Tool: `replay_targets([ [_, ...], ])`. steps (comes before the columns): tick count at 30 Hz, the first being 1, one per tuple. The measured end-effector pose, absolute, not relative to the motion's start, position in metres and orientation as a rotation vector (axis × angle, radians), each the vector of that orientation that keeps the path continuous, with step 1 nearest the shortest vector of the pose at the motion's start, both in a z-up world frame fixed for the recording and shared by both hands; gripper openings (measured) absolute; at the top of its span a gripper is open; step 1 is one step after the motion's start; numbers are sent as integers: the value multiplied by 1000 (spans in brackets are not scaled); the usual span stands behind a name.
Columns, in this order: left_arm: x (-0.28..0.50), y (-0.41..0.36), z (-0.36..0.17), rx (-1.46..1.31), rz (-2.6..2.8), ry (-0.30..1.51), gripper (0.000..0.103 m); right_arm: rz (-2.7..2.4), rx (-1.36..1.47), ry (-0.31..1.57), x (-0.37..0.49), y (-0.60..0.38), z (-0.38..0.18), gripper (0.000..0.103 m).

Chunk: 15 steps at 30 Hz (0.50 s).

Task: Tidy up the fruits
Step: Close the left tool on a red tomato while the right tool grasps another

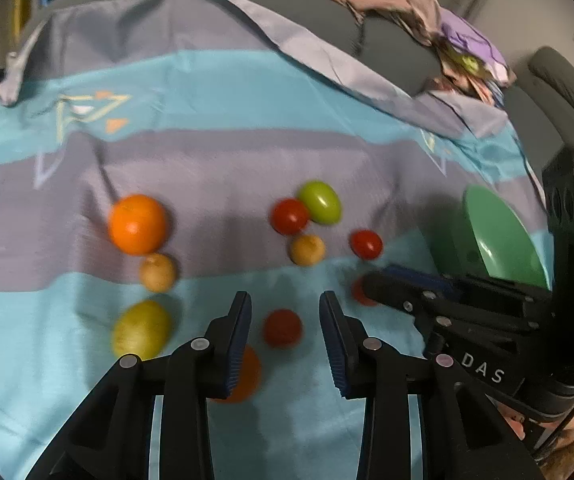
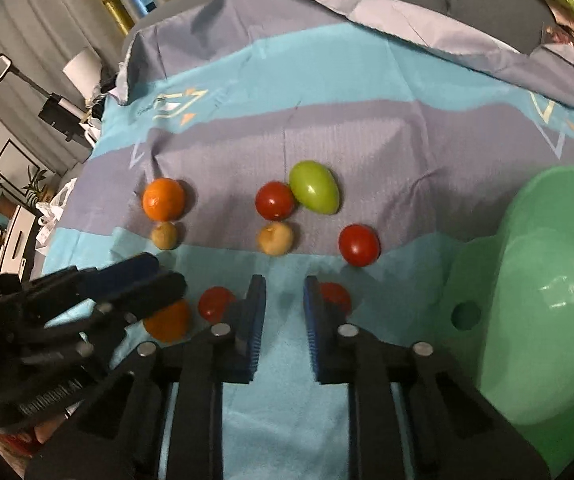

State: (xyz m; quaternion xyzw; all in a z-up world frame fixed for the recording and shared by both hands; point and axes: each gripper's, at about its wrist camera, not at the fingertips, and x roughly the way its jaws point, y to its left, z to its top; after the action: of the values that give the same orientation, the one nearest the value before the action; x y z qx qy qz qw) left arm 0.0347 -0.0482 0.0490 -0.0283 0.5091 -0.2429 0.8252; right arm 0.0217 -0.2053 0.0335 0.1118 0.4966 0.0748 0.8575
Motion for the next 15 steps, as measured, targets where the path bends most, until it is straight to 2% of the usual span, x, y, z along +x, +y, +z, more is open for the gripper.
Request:
replay_targets([
  [15,37,-62,33,-14,-528,1134,37,3,242,1052,24,-211,26,19],
])
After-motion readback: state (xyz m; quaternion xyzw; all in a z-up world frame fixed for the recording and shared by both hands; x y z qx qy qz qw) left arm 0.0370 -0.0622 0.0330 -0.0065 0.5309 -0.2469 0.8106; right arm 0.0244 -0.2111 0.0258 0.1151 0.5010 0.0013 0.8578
